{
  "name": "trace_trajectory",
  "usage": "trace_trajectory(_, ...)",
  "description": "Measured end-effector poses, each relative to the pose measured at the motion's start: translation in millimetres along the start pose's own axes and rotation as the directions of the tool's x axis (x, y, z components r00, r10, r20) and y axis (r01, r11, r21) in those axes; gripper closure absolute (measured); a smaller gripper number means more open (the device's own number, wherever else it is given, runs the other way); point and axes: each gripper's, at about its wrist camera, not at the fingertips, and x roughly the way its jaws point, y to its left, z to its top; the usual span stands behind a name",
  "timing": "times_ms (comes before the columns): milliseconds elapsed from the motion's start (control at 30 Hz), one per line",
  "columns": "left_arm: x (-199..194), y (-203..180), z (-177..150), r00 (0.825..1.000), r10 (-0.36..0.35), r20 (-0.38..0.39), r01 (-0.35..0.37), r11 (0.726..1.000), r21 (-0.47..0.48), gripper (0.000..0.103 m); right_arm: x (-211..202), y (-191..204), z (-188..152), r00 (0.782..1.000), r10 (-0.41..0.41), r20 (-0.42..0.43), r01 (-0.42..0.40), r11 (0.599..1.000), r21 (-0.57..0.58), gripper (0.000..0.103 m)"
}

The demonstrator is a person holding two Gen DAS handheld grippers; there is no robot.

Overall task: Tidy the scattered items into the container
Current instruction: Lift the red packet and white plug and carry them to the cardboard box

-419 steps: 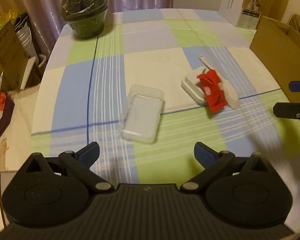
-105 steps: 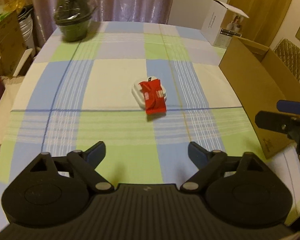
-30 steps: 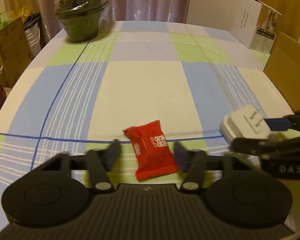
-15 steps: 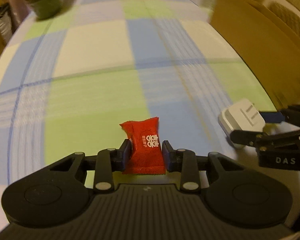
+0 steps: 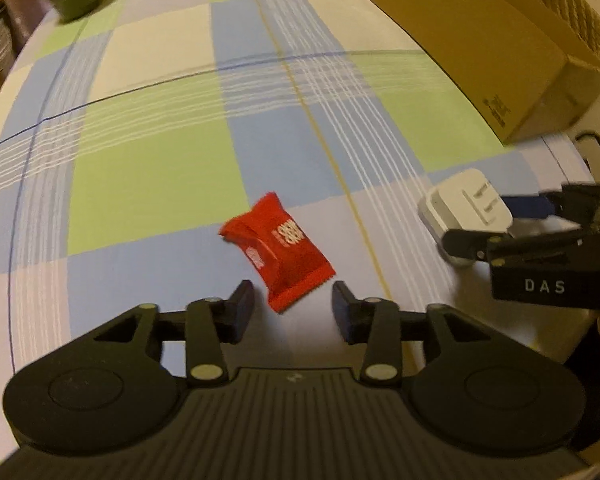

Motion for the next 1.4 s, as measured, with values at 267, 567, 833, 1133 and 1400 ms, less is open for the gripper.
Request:
trace_trajectory(267, 4, 14, 9, 1.000, -0.008, 0.014, 0.010, 0.991, -0.132, 0.051, -1, -1, -5, 0.999, 0.008, 0.035, -0.007, 1.000, -0.031, 0.006)
trace_trajectory(567, 18, 4, 20, 0.999, 0.039, -0.022, -0.041, 0.995, -0.095, 0.068, 1, -1, -3, 0.997, 0.046, 0.054, -0.046, 0.999, -0.002, 0.007)
trace_trajectory(833, 14, 8, 16, 0.999, 0.035, -0.033, -0.037, 0.997, -0.070, 0.072, 7, 3, -4, 1.000, 0.013, 0.025, -0.012, 0.999, -0.038, 0.025)
trace_trajectory(1133, 16, 10, 16, 0.999, 0.042, -0.019, -0.043, 0.996, -0.080, 0.069, 12, 5, -5, 1.000, -0.001, 0.016, 0.002, 0.999, -0.047, 0.025)
trace_trajectory(1400, 19, 10, 18, 0.999, 0.041, -0.010, -0.041, 0.995, -0.095, 0.061, 12, 10, -6, 1.000, -0.017, 0.024, 0.019, 0.997, -0.069, 0.032)
